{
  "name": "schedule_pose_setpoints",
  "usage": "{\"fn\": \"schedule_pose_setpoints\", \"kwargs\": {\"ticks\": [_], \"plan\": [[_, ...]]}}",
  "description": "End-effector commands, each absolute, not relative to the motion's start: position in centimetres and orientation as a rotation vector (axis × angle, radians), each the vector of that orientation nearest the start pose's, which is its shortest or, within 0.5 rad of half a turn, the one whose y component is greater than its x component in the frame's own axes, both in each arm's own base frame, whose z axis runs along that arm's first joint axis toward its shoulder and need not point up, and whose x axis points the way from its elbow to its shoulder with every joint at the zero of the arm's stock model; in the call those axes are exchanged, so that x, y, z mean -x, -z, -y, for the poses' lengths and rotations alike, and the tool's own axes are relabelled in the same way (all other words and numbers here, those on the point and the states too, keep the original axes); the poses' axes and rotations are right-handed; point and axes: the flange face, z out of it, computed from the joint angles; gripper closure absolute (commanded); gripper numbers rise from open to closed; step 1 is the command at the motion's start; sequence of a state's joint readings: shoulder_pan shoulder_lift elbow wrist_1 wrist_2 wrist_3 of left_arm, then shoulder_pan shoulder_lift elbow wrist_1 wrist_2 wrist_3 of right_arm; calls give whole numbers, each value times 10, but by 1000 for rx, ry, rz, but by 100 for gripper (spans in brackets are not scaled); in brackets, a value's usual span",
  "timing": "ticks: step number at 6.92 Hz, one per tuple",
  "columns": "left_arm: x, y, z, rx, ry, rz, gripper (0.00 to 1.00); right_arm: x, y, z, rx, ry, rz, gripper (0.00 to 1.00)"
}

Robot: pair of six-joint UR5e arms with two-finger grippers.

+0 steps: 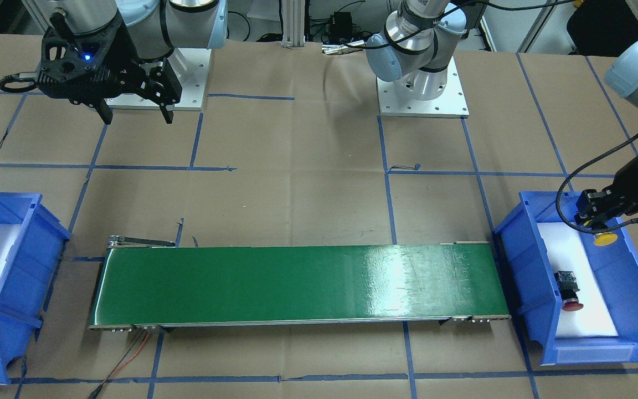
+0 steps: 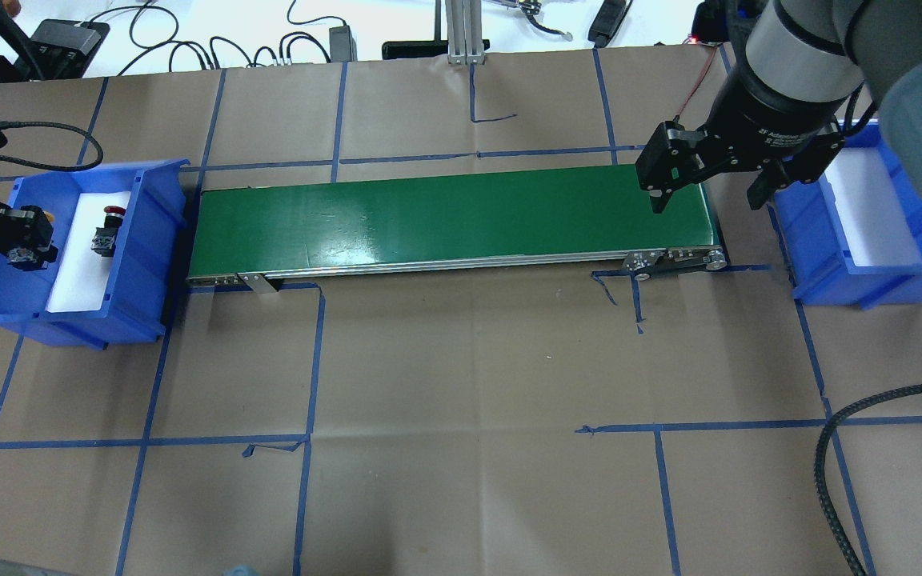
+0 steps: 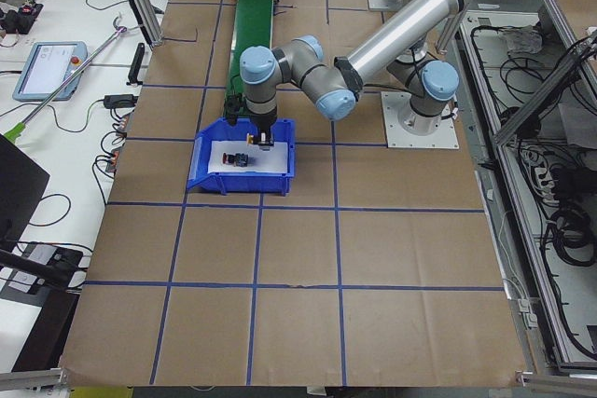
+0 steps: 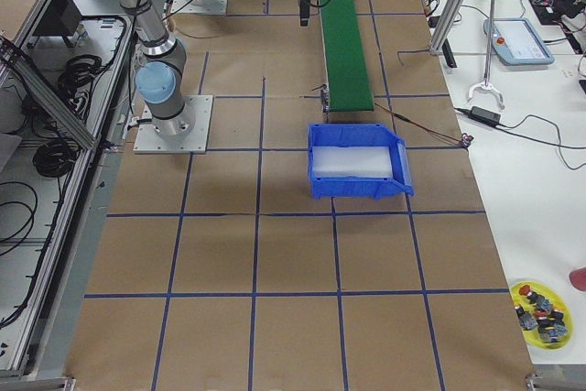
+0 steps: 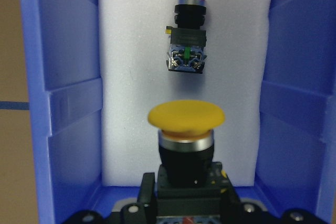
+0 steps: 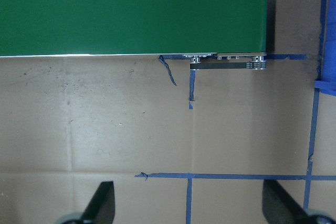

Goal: Transport two buttons from left to right
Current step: 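Lift the yellow button and carry it onto the green conveyor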

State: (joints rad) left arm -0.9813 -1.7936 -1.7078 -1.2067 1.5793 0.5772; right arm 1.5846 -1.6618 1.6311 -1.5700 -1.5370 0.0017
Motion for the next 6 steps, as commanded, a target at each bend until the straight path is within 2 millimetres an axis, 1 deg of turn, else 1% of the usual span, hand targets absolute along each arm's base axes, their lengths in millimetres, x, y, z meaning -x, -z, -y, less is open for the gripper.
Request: {"fn": "schedule_pose_setpoints", "kwargs": {"ticks": [1,2,3,4,5,6], "plan": [[-150,-357,561,-93,29,-3129,94,-143,-506,452,22,62,-3107,0],[-106,-358,573,-103,40,-3129,94,-143,-506,451,23,64,-3107,0],[-58,-357,579,-25,38,-3136,94,-143,-506,451,25,64,-3107,0],[-5,-352,584,14,32,-3141,94,-143,-504,453,25,57,-3107,0],[35,-339,586,14,10,-3141,94,-143,-504,453,25,57,-3107,0],[58,-319,592,17,36,-3139,94,-143,-505,452,25,59,-3107,0]]}}
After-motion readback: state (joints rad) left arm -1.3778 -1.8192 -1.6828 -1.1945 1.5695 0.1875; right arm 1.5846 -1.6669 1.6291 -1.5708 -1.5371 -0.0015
